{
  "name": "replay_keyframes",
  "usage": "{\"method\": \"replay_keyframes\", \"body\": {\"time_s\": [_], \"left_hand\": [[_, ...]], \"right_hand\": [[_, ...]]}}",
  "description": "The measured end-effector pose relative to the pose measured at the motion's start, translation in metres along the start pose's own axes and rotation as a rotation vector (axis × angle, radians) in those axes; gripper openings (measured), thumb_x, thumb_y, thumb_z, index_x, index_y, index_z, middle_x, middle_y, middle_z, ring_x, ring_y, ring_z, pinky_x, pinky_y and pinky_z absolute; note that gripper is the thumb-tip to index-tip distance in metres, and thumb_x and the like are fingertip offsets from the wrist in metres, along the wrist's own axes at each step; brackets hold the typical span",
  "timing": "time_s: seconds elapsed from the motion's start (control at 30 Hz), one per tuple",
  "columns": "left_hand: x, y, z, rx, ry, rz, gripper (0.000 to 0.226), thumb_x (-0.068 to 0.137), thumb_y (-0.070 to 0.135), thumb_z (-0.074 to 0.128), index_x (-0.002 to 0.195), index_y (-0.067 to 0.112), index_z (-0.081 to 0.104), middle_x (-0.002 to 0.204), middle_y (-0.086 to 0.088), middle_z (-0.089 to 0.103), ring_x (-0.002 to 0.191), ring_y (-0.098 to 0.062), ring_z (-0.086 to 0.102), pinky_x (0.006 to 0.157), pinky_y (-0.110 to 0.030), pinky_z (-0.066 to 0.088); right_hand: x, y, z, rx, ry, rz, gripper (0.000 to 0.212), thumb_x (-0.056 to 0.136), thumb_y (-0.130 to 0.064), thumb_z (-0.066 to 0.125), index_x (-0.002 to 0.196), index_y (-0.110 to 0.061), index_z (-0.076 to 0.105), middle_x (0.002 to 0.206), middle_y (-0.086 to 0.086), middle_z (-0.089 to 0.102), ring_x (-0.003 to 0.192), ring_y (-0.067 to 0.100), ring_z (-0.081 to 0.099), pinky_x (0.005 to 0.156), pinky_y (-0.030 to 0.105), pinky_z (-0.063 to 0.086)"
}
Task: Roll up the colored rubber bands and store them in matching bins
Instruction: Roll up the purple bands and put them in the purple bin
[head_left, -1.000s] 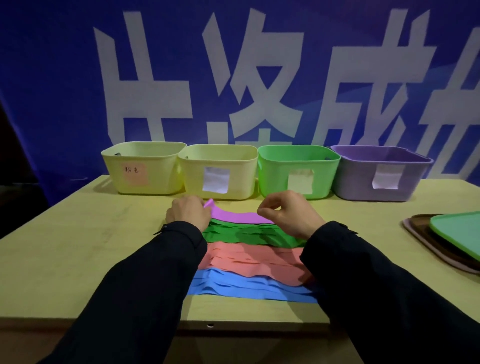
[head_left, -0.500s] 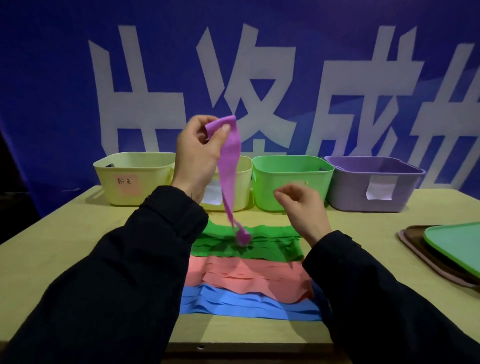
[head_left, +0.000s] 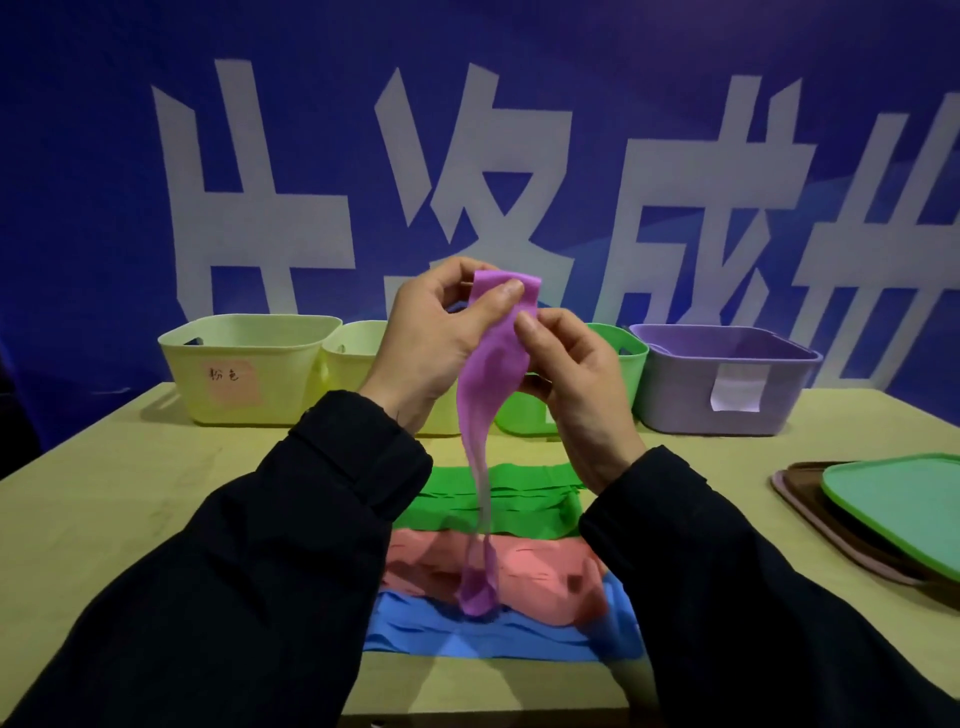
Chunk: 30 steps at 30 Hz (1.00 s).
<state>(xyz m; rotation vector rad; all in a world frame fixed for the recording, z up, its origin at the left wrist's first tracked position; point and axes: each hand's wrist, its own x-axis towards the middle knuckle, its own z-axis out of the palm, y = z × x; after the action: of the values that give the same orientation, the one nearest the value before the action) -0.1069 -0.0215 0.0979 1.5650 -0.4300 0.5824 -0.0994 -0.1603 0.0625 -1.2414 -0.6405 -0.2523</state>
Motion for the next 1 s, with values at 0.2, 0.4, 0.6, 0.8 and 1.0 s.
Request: {"method": "replay_keyframes", "body": {"time_s": [0.2, 0.4, 0.6, 0.8, 1.0], "left_hand": [[-0.011, -0.036, 0.007, -0.211, 0.021, -0.176, 0.011, 0.096, 0.018, 0.068, 0.100, 0.010, 0.072, 0.098, -0.012, 0.072, 0.092, -0.025, 0.067, 0.087, -0.042, 0.055], [-0.022, -0.072, 0.011, -0.268, 0.023, -0.404, 0.023, 0.098, 0.027, 0.064, 0.104, 0.007, 0.073, 0.090, -0.012, 0.074, 0.073, -0.019, 0.068, 0.064, -0.029, 0.058], [-0.028, -0.096, 0.015, -0.117, 0.056, -0.342, 0.016, 0.099, 0.023, 0.063, 0.097, 0.015, 0.077, 0.097, -0.011, 0.076, 0.089, -0.021, 0.066, 0.089, -0.045, 0.054], [-0.036, -0.119, 0.014, -0.130, 0.150, -0.325, 0.007, 0.094, 0.023, 0.071, 0.098, 0.018, 0.074, 0.096, -0.007, 0.078, 0.086, -0.016, 0.070, 0.081, -0.036, 0.057], [-0.037, -0.142, 0.017, -0.142, 0.179, -0.347, 0.004, 0.094, 0.019, 0.070, 0.096, 0.017, 0.073, 0.094, -0.007, 0.077, 0.087, -0.017, 0.069, 0.080, -0.033, 0.056]], "right_hand": [[0.000, 0.027, -0.007, -0.021, 0.072, 0.073, 0.018, 0.094, -0.020, 0.067, 0.098, -0.003, 0.068, 0.085, 0.012, 0.063, 0.075, 0.021, 0.053, 0.060, 0.026, 0.043], [-0.002, 0.055, -0.022, -0.117, 0.093, 0.158, 0.013, 0.096, -0.013, 0.064, 0.089, -0.003, 0.068, 0.063, -0.005, 0.063, 0.055, 0.005, 0.054, 0.051, 0.020, 0.047], [-0.005, 0.075, -0.027, -0.193, 0.001, 0.204, 0.023, 0.102, -0.007, 0.053, 0.081, -0.007, 0.065, 0.055, -0.009, 0.061, 0.051, 0.002, 0.055, 0.051, 0.020, 0.051], [0.000, 0.097, -0.033, -0.298, -0.093, 0.247, 0.037, 0.107, -0.022, 0.044, 0.093, 0.004, 0.067, 0.077, 0.016, 0.065, 0.071, 0.024, 0.062, 0.068, 0.038, 0.054], [-0.010, 0.123, -0.035, -0.308, -0.072, 0.181, 0.032, 0.101, -0.027, 0.058, 0.090, 0.000, 0.069, 0.073, 0.009, 0.064, 0.069, 0.015, 0.055, 0.062, 0.040, 0.046]]}}
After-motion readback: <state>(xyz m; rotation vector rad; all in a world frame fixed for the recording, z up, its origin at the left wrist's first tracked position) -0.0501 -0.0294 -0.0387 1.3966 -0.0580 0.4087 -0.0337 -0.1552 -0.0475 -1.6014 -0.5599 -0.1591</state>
